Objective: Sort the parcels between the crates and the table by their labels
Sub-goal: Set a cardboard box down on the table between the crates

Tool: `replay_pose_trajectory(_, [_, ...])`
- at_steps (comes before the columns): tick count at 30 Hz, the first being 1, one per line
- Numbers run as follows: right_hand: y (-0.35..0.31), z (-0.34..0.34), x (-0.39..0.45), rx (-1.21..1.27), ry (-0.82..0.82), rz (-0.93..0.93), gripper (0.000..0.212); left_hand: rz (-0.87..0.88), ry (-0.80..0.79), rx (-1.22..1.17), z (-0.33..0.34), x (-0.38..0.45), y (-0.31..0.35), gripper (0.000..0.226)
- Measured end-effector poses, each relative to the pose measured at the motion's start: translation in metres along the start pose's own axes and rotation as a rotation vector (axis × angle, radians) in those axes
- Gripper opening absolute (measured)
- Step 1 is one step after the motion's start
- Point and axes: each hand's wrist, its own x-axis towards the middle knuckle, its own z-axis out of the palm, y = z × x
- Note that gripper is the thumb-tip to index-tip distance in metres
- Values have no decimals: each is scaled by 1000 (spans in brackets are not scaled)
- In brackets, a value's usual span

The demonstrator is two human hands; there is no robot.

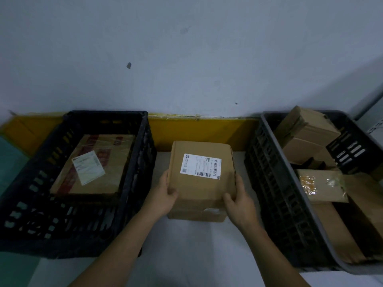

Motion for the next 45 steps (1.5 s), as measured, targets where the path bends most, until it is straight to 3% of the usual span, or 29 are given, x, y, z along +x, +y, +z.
replay_pose_trajectory(9, [5, 7, -1, -114, -38, -51, 66, -41, -42, 66, 3, 2, -5, 69])
replay_pose_trajectory(13, [-8, -9, -7, -99, 37, -81, 65, -8, 8, 40, -1, -7, 8, 65])
replay_pose_trajectory(21, [-101, -72, -8, 55, 273, -331, 73, 238, 413, -144, -40, -40, 81, 62])
replay_pose_trajectory(28, [-199, -74, -28, 27, 181, -543, 108, 400, 725, -166, -116, -78, 115, 74])
replay_pose_trajectory(35, [-276, -8, -43, -2, 153, -731, 94, 367, 847, -43, -217, -93, 84, 64])
replay_pose_trajectory(39, [-313, 46, -54, -41, 120, -728, 91, 313, 801, 50, -279, -92, 45, 56])
replay_pose_trajectory(45, [-328, 115, -53, -162, 87, -661, 95, 262, 578, 160, -328, -66, -20, 78])
